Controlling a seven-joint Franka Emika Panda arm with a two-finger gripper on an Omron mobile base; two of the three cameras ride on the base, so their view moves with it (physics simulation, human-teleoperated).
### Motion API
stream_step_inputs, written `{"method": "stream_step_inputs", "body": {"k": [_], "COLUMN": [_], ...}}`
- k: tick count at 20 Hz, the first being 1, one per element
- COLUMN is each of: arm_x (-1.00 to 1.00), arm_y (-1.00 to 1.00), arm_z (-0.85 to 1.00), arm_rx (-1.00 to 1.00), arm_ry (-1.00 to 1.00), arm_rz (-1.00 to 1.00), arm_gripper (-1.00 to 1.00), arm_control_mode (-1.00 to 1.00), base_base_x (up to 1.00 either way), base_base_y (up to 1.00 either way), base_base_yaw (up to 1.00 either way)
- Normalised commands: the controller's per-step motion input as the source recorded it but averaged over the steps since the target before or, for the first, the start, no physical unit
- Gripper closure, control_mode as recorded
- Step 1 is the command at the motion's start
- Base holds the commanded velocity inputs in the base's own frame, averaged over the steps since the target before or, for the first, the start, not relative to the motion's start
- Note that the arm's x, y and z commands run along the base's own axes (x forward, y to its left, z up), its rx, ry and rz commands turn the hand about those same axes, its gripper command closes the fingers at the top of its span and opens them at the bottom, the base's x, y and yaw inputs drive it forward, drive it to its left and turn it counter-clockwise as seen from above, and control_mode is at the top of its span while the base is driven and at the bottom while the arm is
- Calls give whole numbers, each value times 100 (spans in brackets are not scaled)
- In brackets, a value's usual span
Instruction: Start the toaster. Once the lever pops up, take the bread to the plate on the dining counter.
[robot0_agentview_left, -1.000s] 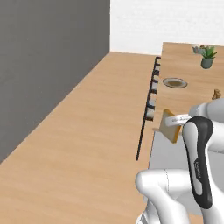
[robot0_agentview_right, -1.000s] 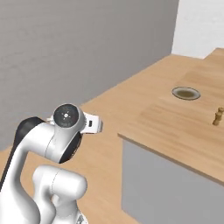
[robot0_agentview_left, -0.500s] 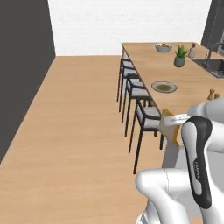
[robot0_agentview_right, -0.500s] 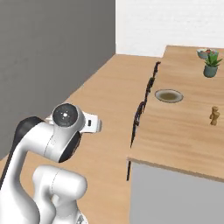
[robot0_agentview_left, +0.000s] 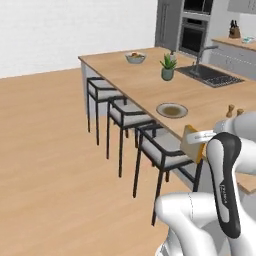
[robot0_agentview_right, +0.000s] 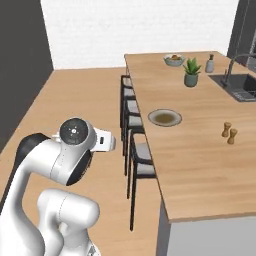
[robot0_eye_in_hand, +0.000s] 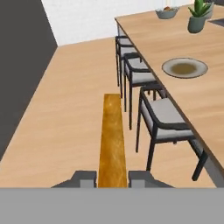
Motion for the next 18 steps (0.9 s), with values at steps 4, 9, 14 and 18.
{"method": "stream_step_inputs", "body": {"k": [4,9,14,18], "arm_x": [0,0,0,0], "arm_y": [0,0,0,0], "arm_z": [0,0,0,0], "arm_rx": [0,0,0,0], "arm_ry": [0,0,0,0], "arm_rz": [0,0,0,0], "arm_gripper": [100,100,100,100], "arm_control_mode": [100,100,100,100], "base_base_x": [51,34,45,69], "base_base_y": [95,100,99,93], "base_base_yaw": [-58,-53,-55,-59]}}
